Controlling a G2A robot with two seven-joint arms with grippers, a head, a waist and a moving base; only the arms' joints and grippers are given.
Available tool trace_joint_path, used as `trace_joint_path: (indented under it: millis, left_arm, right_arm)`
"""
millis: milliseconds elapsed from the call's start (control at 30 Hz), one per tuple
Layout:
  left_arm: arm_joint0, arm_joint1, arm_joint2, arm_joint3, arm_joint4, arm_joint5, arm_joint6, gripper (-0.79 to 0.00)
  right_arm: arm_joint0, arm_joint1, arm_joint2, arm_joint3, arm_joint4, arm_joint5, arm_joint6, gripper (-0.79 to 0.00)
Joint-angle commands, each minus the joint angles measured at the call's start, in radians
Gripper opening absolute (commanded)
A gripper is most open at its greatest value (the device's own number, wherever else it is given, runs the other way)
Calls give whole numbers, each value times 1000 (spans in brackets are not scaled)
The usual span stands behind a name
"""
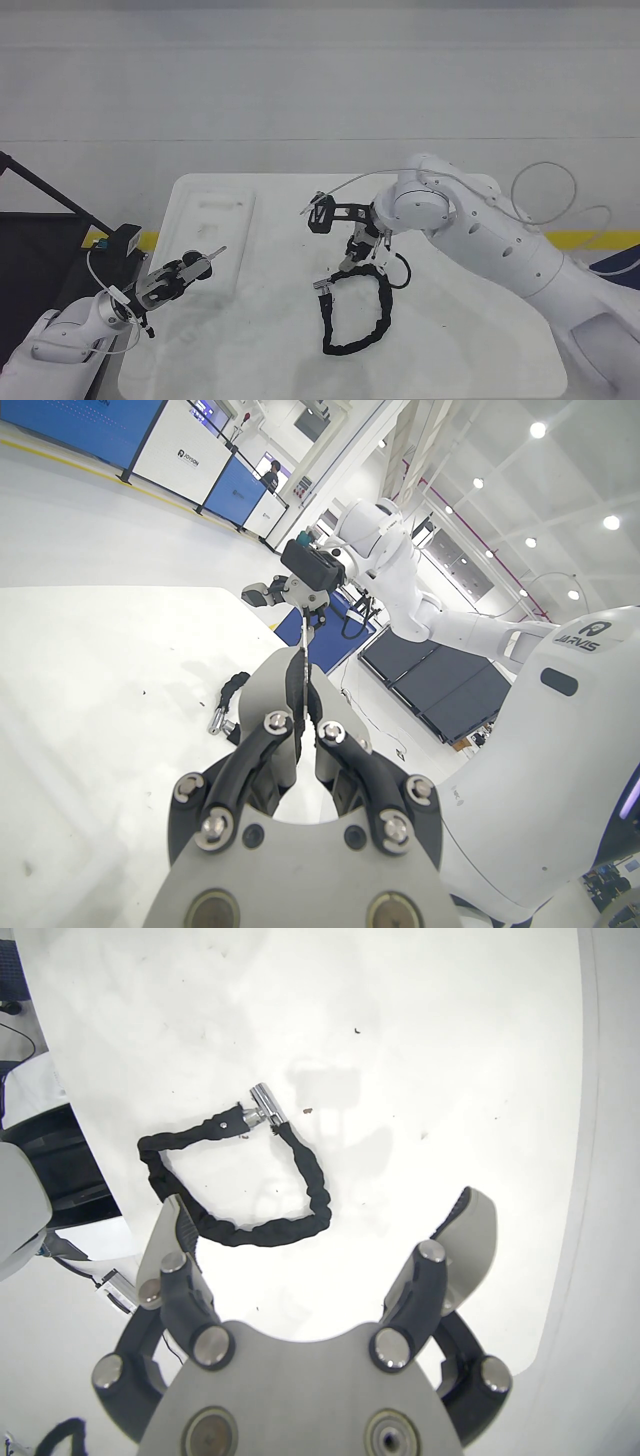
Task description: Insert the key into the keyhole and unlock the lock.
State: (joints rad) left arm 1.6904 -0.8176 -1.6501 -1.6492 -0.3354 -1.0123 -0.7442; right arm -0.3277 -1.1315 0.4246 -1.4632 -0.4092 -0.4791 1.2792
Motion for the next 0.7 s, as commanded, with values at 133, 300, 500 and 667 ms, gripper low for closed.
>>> trace_joint_path:
  millis: [133, 300, 500, 667]
  left_arm:
    - [0, 0, 0, 0, 0, 0, 0, -785]
    - [0, 0, 0, 0, 0, 0, 0, -785]
    - [0, 0, 0, 0, 0, 0, 0, -785]
    - [0, 0, 0, 0, 0, 0, 0, -785]
  right_arm:
    - [-71, 12, -4, 4, -190, -17, -132, 0]
    - [-111, 17, -8, 25, -221, -43, -148, 0]
    - [-140, 18, -11, 38, -240, -72, -146, 0]
    - [-162, 14, -17, 43, -316, -56, -188, -68]
